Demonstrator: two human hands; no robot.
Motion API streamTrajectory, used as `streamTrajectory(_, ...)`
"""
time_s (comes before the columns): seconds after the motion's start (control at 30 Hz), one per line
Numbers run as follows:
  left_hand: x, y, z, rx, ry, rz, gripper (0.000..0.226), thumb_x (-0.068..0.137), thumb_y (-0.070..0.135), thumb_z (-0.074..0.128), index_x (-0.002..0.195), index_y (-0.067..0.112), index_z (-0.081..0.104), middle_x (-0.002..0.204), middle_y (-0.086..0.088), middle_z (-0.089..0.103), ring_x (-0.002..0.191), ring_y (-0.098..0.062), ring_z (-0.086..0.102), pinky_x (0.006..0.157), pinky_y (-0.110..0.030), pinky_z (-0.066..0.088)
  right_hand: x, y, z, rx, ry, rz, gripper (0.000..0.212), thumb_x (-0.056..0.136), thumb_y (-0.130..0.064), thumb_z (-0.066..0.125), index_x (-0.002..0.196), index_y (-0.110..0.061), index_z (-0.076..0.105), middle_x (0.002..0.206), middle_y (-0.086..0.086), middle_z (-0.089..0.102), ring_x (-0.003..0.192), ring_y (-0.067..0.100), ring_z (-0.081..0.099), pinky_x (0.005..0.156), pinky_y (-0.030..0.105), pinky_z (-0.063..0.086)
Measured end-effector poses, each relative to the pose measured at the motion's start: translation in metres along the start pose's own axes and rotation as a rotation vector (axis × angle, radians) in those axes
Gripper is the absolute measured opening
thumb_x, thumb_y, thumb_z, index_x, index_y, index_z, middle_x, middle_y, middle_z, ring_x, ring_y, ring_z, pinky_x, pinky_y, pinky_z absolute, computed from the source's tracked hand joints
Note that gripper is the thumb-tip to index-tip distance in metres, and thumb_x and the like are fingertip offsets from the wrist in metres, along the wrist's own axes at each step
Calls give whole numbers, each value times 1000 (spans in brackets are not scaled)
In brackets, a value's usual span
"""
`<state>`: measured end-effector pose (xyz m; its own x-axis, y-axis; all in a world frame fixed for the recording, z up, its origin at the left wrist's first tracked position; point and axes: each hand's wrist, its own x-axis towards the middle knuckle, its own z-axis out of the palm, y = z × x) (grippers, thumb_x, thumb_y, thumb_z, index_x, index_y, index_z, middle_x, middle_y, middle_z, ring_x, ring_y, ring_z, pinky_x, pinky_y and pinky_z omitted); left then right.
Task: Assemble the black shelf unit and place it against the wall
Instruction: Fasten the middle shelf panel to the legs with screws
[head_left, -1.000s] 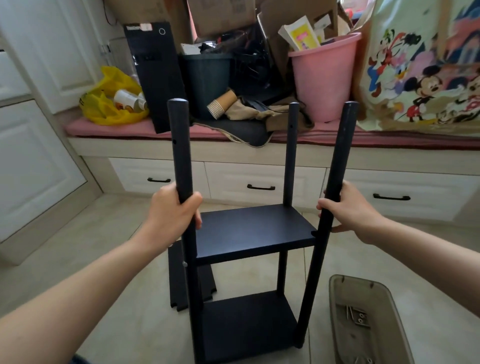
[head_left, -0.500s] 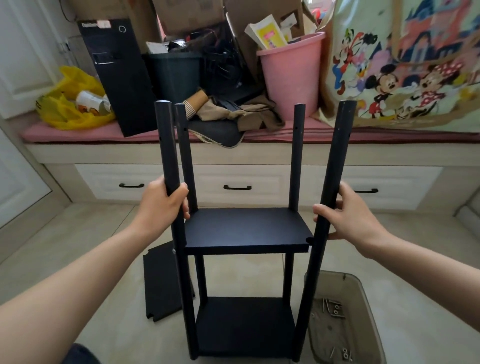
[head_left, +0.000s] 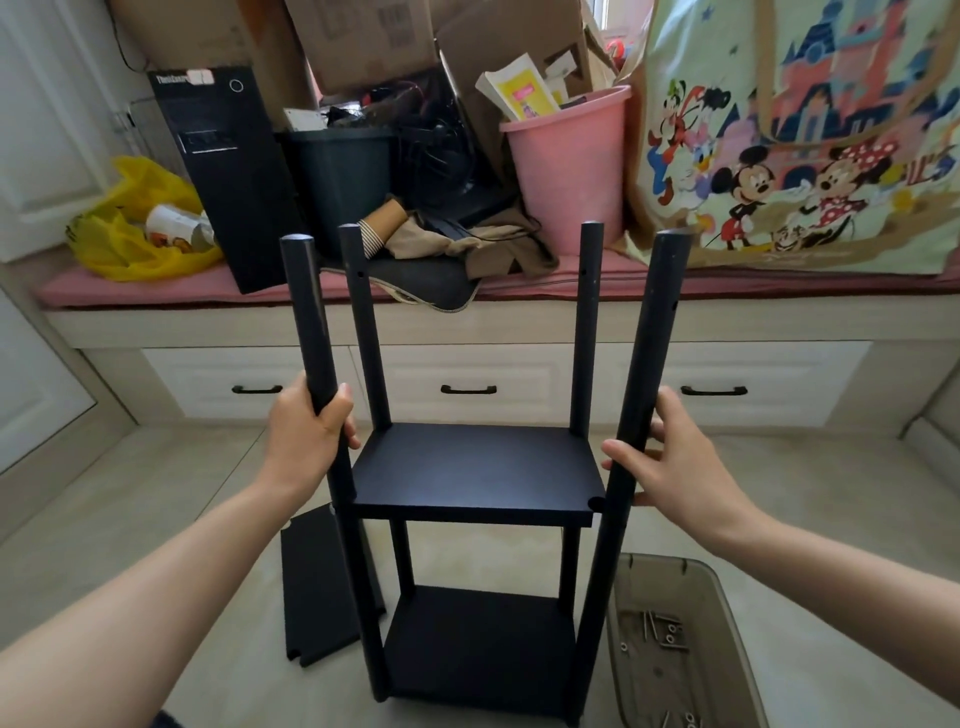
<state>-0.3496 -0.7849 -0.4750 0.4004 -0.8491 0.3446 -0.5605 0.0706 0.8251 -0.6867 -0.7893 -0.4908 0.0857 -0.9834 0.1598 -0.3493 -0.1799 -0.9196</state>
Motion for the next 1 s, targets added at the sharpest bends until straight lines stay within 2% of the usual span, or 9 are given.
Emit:
streamTrajectory(0.2,-2,-19,-13,27,-51,-50,26,104,15,49,89,-6,55,63,-10,67,61,-20,70,78,-43,56,-1,1,9,-54,-80,-22,35,90,-13,70,101,-33,44,93,10,66,83,27,70,66,47,62)
streamTrajectory(0.37,-11,-26,-25,136,-83,-76,30,105,19,48,94,-5,61,71,-7,72,64,-7,69,72,-22,53,-5,-2,21,-140,-167,-24,47,89,-15,70,117,-30,35,94,17,60,85,35,63,74,53,58)
streamTrajectory(0.53,-24,-23,-34,172,-102,-126,24,103,28,52,92,7,56,76,-7,73,74,-17,73,81,-48,59,-9,-2,21,-170,-181,-12,56,90,-14,70,127,-33,32,93,11,62,85,29,64,79,49,58)
streamTrajectory(0.6,-31,-17,-36,197,-120,-163,27,103,31,52,93,6,56,81,-10,72,80,-20,72,84,-52,58,-11,-1,21,-175,-181,-6,57,90,-13,70,128,-33,32,91,10,61,85,28,63,79,50,58)
streamTrajectory(0.7,-38,-6,-42,275,-168,-282,41,103,37,49,97,-3,58,94,-22,71,92,-35,69,87,-56,56,-15,-1,19,-176,-196,3,53,89,-13,70,123,-32,34,90,11,60,85,30,63,79,51,58)
streamTrajectory(0.8,-50,7,-43,332,-299,-531,44,105,41,44,109,-1,56,104,-22,68,103,-37,67,86,-47,57,-18,-2,18,-189,-221,22,48,90,-14,68,122,-24,34,92,12,60,87,31,62,79,52,57)
streamTrajectory(0.87,-62,13,-41,430,-428,-641,34,107,38,42,111,5,53,89,-12,63,89,-29,67,71,-34,55,-19,-3,18,-193,-229,36,47,92,-14,67,124,-21,33,93,11,60,87,30,62,80,52,57)
streamTrajectory(0.93,-72,17,-35,554,-573,-635,33,106,35,43,105,5,56,76,-8,55,68,-22,58,56,-28,47,-19,-5,16,-192,-235,53,49,92,-15,66,127,-20,32,93,9,60,89,28,63,82,51,57)
streamTrajectory(1.0,-83,23,-25,542,-693,-601,35,105,35,48,100,4,62,80,-5,64,67,-19,64,61,-26,53,-18,-6,15,-188,-254,67,49,93,-18,65,130,-21,32,95,7,59,92,27,63,84,50,57)
